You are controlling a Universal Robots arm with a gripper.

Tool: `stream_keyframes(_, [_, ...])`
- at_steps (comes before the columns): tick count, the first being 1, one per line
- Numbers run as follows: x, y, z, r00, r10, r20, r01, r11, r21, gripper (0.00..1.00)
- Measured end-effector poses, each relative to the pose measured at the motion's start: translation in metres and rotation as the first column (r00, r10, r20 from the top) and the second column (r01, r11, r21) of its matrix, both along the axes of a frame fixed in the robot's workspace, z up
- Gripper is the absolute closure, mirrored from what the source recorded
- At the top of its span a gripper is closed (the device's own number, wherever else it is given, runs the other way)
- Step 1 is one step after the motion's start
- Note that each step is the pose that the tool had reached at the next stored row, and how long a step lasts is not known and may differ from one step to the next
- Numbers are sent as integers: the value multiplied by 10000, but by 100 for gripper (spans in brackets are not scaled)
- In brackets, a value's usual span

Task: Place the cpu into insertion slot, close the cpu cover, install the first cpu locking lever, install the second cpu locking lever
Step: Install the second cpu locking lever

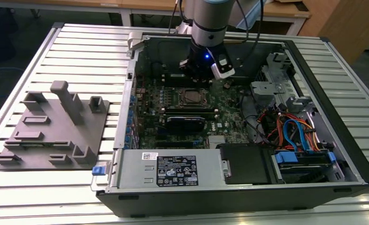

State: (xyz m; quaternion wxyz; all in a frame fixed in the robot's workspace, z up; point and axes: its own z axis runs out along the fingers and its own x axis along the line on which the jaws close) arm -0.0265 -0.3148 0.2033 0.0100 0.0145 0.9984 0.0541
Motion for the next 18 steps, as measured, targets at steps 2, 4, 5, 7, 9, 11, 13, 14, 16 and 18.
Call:
stream_keyframes(2, [0,0,0,10000,0,0,0,10000,0,90])
stream_keyframes(4, [0,-1,0,10000,0,0,0,10000,0,90])
stream_keyframes(5, [0,-2,0,10000,0,0,0,10000,0,90])
stream_keyframes(7, [0,-9,0,10000,2,0,-2,10000,-1,90])
stream_keyframes(9, [0,-29,0,10000,0,0,0,10000,0,90])
stream_keyframes(11, [0,-53,0,10000,0,1,0,10000,-1,90])
stream_keyframes(13, [1,-58,0,10000,-1,0,1,10000,-10,90])
stream_keyframes(14, [1,-58,3,10000,-1,0,1,10000,-16,90])
stream_keyframes(16, [1,-59,23,10000,0,0,0,10000,-30,90])
stream_keyframes(18, [1,-59,56,10000,1,0,-1,10000,-44,90])
